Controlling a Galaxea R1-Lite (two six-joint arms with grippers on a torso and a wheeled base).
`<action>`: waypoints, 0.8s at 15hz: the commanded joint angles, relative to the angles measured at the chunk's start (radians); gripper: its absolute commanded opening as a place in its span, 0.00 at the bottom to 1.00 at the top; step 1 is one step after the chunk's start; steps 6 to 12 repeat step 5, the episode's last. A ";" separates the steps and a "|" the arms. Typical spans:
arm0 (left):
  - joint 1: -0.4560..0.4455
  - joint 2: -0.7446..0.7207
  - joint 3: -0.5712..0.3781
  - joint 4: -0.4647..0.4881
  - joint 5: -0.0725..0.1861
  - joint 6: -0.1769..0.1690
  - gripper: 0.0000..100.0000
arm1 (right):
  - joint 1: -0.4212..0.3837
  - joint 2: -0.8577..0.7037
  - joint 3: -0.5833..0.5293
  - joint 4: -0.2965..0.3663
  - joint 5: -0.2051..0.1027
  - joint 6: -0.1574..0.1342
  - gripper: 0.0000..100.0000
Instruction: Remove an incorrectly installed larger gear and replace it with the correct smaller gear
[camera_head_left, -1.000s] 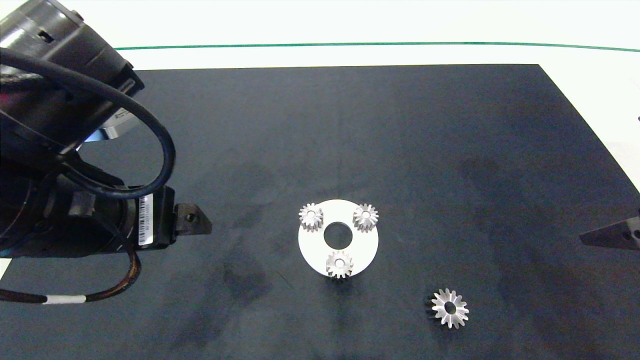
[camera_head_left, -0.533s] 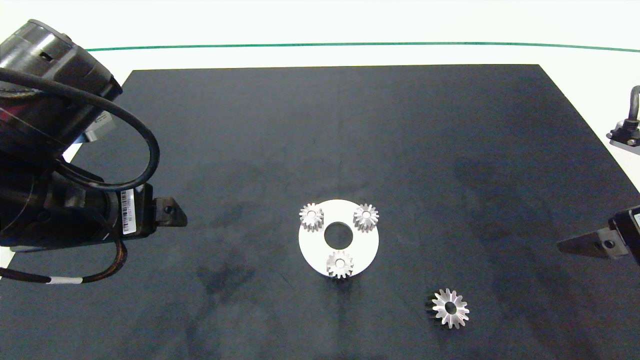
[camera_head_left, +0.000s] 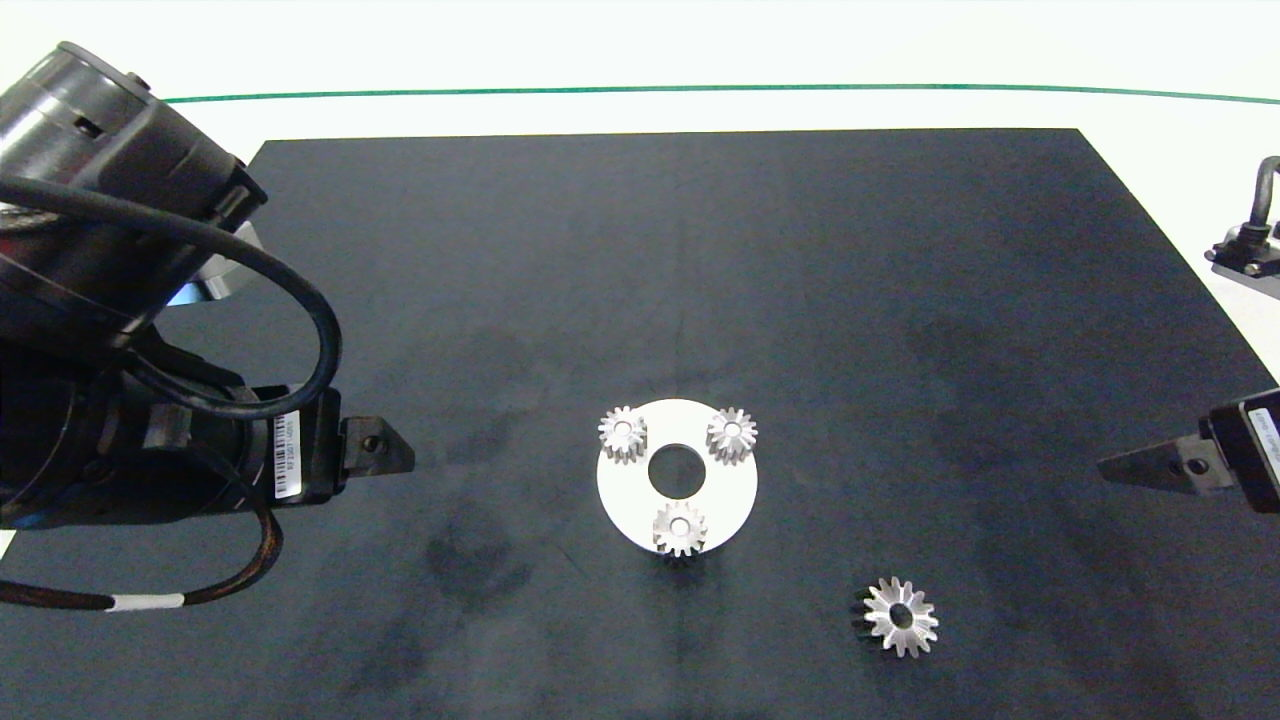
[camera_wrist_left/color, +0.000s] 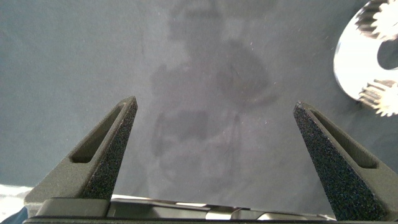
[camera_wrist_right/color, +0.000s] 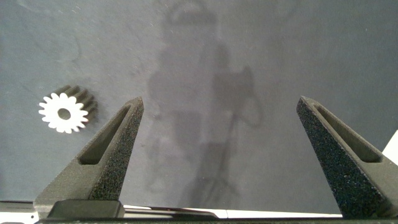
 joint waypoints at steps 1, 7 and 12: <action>-0.012 -0.024 -0.003 0.003 0.004 -0.003 1.00 | -0.001 0.001 0.012 -0.001 -0.004 -0.002 1.00; -0.029 -0.042 0.000 0.003 0.004 0.000 1.00 | 0.001 -0.002 0.026 -0.024 -0.022 -0.002 1.00; -0.029 -0.042 0.000 0.003 0.004 0.000 1.00 | 0.001 -0.002 0.026 -0.024 -0.022 -0.002 1.00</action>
